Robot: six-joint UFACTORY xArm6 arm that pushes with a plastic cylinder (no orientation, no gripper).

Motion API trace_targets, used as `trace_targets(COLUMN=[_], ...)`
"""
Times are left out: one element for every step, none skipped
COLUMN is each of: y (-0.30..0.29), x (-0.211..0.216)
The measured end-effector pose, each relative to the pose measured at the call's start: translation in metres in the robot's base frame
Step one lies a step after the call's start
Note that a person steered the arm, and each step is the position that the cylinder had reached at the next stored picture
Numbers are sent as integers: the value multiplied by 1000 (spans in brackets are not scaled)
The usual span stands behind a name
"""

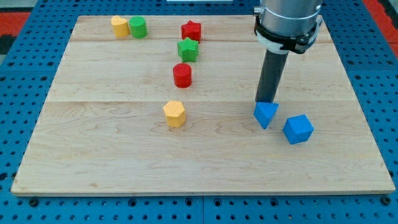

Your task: Move the blue triangle left to the blue cube

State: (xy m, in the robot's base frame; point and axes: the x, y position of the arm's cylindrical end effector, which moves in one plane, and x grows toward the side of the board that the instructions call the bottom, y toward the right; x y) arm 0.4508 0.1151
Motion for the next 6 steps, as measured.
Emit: trace_targets(y=[-4,-53,-1,14,-9,-51], x=[-17,-16,1,21,-15,7])
